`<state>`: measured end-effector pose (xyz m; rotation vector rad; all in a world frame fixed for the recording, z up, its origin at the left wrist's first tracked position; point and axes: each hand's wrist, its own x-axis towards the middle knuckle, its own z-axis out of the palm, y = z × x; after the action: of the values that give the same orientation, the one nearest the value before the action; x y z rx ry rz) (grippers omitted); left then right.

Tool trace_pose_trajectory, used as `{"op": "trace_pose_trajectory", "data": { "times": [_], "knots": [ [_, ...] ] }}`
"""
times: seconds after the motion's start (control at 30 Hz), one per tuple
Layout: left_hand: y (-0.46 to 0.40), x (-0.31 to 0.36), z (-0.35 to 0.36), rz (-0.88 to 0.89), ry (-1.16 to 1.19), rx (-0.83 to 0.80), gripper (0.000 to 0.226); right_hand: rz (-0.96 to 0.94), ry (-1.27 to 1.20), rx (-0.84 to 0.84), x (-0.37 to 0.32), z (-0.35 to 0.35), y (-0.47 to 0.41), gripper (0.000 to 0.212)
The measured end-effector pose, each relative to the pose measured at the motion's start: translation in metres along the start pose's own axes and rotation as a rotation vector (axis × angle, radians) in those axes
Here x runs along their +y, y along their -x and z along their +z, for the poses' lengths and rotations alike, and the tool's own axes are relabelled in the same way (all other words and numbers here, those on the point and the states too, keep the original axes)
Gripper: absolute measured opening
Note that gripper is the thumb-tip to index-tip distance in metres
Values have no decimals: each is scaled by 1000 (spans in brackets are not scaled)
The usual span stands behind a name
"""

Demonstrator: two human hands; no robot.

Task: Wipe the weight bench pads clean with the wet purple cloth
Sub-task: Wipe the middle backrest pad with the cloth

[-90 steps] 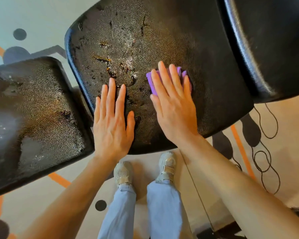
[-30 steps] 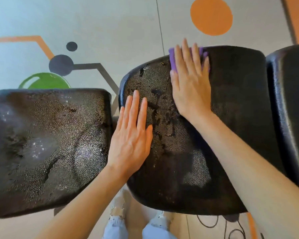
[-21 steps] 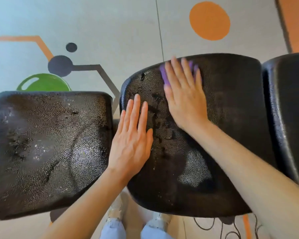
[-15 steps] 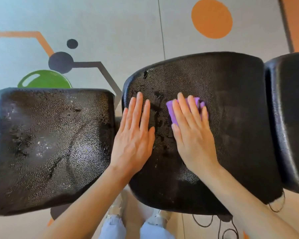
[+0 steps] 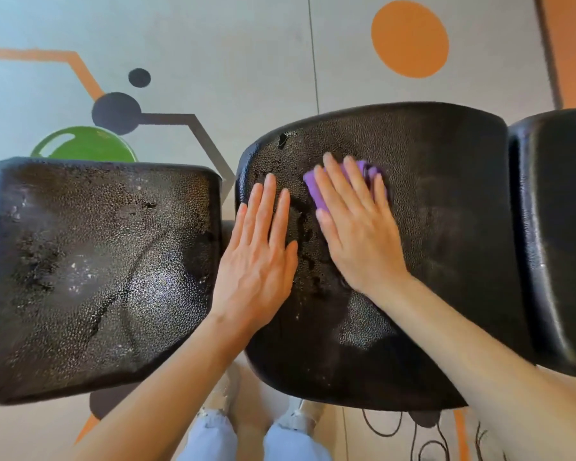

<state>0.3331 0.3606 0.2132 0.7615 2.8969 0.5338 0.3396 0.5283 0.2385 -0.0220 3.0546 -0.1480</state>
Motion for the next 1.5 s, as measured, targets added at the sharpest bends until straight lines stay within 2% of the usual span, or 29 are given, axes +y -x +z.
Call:
{"op": "trace_pose_trajectory", "data": {
  "times": [0.07, 0.13, 0.23, 0.3, 0.37, 0.4, 0.47, 0.53, 0.57, 0.6, 0.67, 0.73, 0.77, 0.83, 0.87, 0.9, 0.93, 1.0, 1.07, 1.1, 1.17, 1.23, 1.27, 1.4, 1.5],
  "knots": [
    [0, 0, -1, -14, -8, -5, 64, 87, -16, 55, -5, -8, -68, 52],
    [0, 2, -5, -10, -24, -14, 64, 106, -25, 49, -3, -9, -97, 52],
    [-2, -1, -23, 36, -55, -3, 66, 18, 35, 29, 30, -12, -74, 52],
    [-7, -17, -40, 16, -95, 37, 65, 153, 16, 61, 43, -15, -68, 54],
    [-11, -37, -50, -48, -132, 59, 64, 257, 20, 125, 18, -10, -75, 55],
    [-10, -46, -52, -81, -139, 56, 63, 229, 24, 133, -2, -5, -79, 54],
    [-8, -55, -50, -126, -155, 38, 63, 21, 12, 82, -33, 2, -84, 53],
    [-3, -56, -46, -134, -190, 15, 65, -183, 25, -19, -27, -2, -84, 52],
    [-2, -56, -44, -133, -199, 12, 65, -218, 37, -49, -10, -7, -84, 53],
    [-2, -56, -43, -131, -198, 14, 65, -190, 42, -39, 9, -11, -83, 53],
    [-2, -57, -42, -126, -195, 27, 65, 45, 16, 45, 33, -15, -81, 53],
    [-2, -58, -42, -126, -195, 41, 65, 231, 32, 112, 4, -8, -81, 54],
    [-2, -58, -41, -126, -193, 45, 65, 196, 27, 124, -23, -1, -83, 54],
    [-2, -58, -41, -118, -186, 47, 65, -73, 2, 60, -67, 10, -84, 51],
    [-2, -58, -41, -113, -185, 47, 65, -210, 25, 5, -70, 9, -84, 50],
    [-2, -58, -42, -109, -185, 47, 65, -268, 60, -37, -57, 3, -86, 50],
    [-2, -58, -42, -109, -186, 48, 65, -234, 72, -41, -37, -2, -89, 50],
    [-2, -59, -40, -105, -188, 52, 64, 39, 22, 36, 5, -11, -95, 51],
    [-2, -60, -39, -101, -191, 68, 64, 239, -11, 86, 3, -11, -95, 51],
    [-2, -60, -39, -100, -190, 76, 64, 204, 0, 99, -18, -6, -94, 51],
    [-2, -59, -39, -97, -186, 72, 64, -19, -8, 58, -53, 2, -86, 50],
    [-2, -59, -40, -96, -188, 69, 64, -216, -12, -24, -58, 4, -83, 50],
    [-2, -59, -40, -94, -188, 66, 64, -226, -7, -14, -53, 3, -85, 50],
    [-2, -59, -38, -93, -173, 74, 64, -28, -90, 69, -75, 12, -48, 50],
    [-2, -60, -38, -79, -171, 74, 63, -110, -84, -41, -93, 15, 27, 51]
  ]
}}
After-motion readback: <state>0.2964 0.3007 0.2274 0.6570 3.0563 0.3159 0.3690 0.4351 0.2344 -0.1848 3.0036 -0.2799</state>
